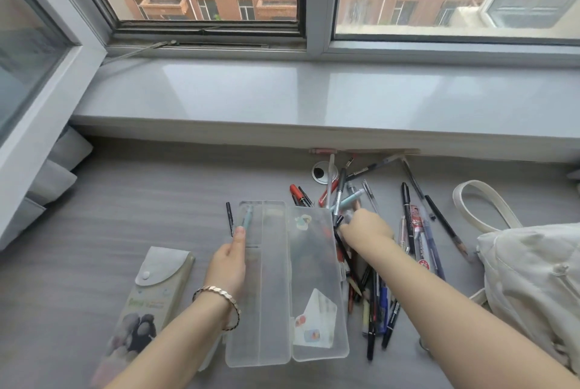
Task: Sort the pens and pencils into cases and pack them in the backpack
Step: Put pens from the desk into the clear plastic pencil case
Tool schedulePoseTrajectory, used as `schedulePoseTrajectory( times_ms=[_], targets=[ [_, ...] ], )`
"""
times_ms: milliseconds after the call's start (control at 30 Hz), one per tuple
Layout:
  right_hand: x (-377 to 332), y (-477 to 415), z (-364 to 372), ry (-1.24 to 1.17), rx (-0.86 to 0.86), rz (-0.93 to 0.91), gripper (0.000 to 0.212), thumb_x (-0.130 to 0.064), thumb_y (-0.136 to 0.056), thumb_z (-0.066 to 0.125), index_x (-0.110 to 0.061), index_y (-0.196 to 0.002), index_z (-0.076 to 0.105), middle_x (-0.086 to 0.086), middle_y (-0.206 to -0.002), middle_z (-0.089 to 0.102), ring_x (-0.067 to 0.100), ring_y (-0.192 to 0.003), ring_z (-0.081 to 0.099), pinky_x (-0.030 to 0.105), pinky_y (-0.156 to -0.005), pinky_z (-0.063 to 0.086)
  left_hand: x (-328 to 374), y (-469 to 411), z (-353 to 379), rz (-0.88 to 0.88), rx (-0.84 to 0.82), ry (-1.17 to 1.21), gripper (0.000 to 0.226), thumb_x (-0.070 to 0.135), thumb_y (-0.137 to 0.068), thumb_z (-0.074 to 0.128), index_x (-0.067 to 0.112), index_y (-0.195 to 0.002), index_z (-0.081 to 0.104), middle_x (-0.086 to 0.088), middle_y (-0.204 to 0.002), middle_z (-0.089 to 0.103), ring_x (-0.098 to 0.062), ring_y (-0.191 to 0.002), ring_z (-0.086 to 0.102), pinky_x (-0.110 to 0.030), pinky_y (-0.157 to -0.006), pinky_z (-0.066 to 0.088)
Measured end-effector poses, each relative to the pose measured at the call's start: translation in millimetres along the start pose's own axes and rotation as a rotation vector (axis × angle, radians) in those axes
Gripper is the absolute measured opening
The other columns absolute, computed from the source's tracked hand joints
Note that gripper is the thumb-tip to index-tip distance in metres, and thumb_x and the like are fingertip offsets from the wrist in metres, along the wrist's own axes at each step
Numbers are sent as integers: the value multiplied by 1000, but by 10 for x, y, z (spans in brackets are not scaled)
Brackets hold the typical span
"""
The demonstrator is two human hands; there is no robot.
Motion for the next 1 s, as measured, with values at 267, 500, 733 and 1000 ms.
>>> schedulePoseTrajectory(
  times_ms=[267,500,733,1000],
  targets=[
    [-432,937,-773,-419,140,-404,24,-18,-85,52,-5,-65,55,5,-61,57,18,-57,48,22,-47,35,50,179,276,60,-42,39,45,43,-97,22,15,-105,56,1,-101,55,-24,-111,48,-21,-78,29],
    [-608,1204,-421,-493,200,-523,31,-22,-85,56,-23,-115,54,-10,-66,51,16,-72,55,25,-63,38,74,357,548,120,-72,-14,52,40,-97,22,9,-130,47,-10,-140,46,-21,-132,38,-26,-103,28],
    [-440,1257,-274,-171,432,-594,26,-37,-88,52,-21,-106,62,-3,-93,68,19,-78,68,30,-59,49,-27,526,637,116,-77,-70,48,36,-98,25,8,-128,49,-9,-138,48,-21,-129,41,-19,-86,30],
    [-345,1369,-327,-48,571,-611,35,-47,-75,41,-24,-71,67,-6,-60,55,14,-37,52,18,-34,32,-82,556,694,94,-86,-52,43,41,-98,24,19,-113,58,-3,-119,60,-22,-125,45,-21,-86,29]
  ],
)
Point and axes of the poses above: each hand's wrist, its own y-axis away from the middle knuckle, its own z-axis out of the palm, x = y × z, the point moved 8 cm from there along -y, towards the middle knuckle
